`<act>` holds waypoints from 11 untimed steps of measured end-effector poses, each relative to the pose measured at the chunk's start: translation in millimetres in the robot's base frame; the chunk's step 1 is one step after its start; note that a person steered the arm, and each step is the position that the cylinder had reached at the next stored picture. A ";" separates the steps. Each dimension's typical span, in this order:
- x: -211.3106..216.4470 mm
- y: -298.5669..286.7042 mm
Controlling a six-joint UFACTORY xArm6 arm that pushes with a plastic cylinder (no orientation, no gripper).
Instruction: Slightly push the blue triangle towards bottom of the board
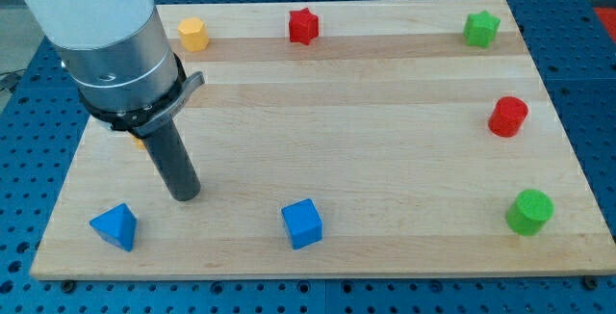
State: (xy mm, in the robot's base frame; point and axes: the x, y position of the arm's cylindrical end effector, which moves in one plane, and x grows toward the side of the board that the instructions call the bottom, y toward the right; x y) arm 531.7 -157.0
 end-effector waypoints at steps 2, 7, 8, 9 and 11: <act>-17.2 -32.4; 38.9 -113.7; 41.2 -113.2; 41.2 -102.0; 59.5 -41.9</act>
